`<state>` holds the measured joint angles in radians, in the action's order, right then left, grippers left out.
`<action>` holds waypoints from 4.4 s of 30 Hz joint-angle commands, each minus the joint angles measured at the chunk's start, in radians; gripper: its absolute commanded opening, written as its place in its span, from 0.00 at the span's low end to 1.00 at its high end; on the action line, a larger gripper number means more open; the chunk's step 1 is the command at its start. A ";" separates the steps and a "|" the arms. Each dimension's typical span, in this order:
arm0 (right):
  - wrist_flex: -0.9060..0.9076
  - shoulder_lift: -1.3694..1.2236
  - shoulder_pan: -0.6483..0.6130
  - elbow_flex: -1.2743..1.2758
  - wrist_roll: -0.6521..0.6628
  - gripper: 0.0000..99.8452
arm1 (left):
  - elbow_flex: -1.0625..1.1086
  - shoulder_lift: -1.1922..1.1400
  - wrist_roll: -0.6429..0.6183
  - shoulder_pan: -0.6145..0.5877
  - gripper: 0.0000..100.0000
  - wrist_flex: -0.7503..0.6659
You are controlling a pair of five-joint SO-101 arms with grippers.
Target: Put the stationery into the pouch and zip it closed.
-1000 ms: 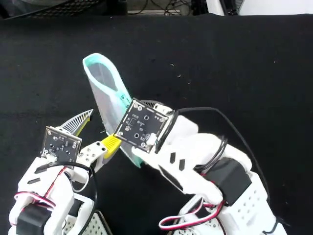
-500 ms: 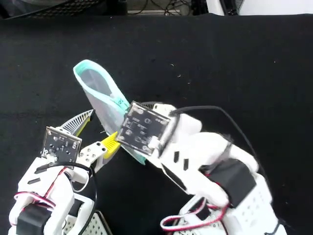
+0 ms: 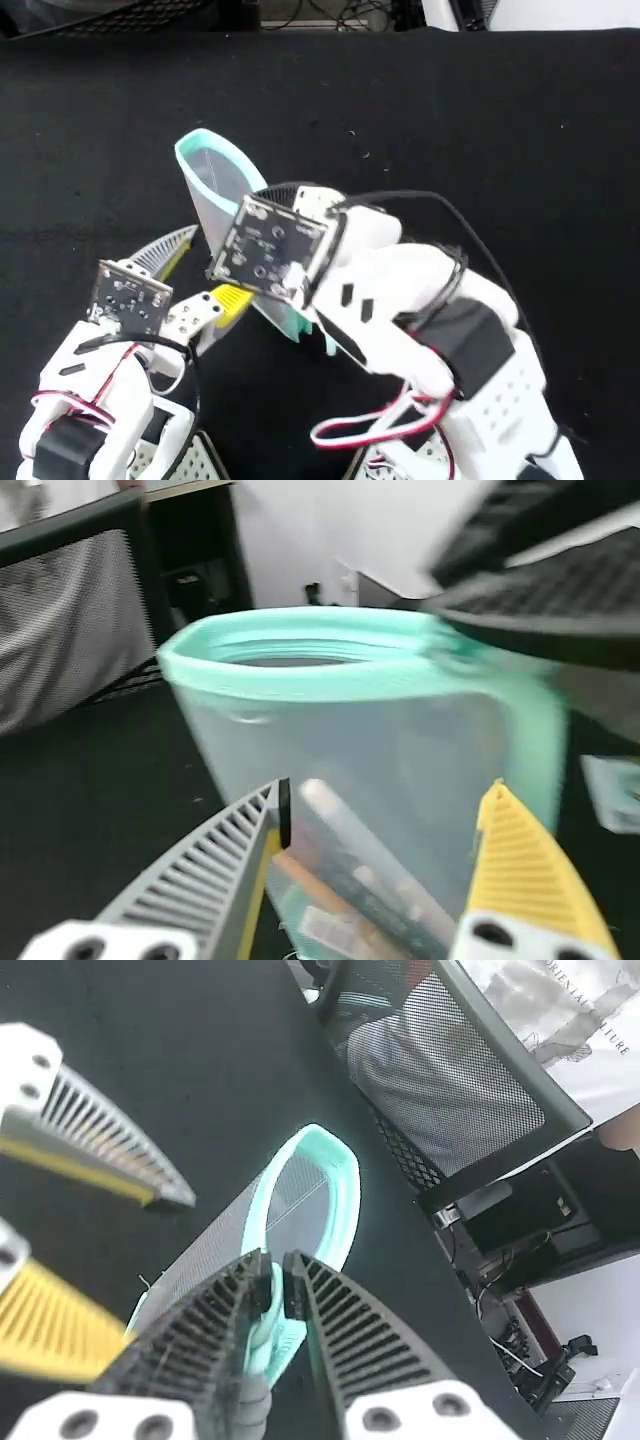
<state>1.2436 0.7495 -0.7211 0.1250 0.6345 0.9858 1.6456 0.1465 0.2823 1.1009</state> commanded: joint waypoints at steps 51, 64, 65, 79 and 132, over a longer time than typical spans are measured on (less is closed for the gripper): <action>0.457 0.182 0.009 -0.054 -0.054 0.11 | 0.077 -0.006 -0.006 0.056 0.31 -0.087; 0.282 0.369 0.307 0.145 -0.054 0.10 | 0.091 -0.003 -0.006 0.056 0.31 -0.089; 0.259 0.372 0.341 0.205 -0.054 0.10 | 0.091 -0.003 -0.006 0.056 0.31 -0.089; -0.170 0.377 0.166 0.697 -0.172 0.10 | 0.101 -0.006 0.002 -0.062 0.31 -0.129; -0.451 0.369 0.046 0.733 -0.244 0.10 | -0.147 -0.002 -0.005 0.054 0.31 0.158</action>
<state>0.8186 1.1162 -0.6322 0.8922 0.3966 0.9152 1.6456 0.1481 0.3053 1.2436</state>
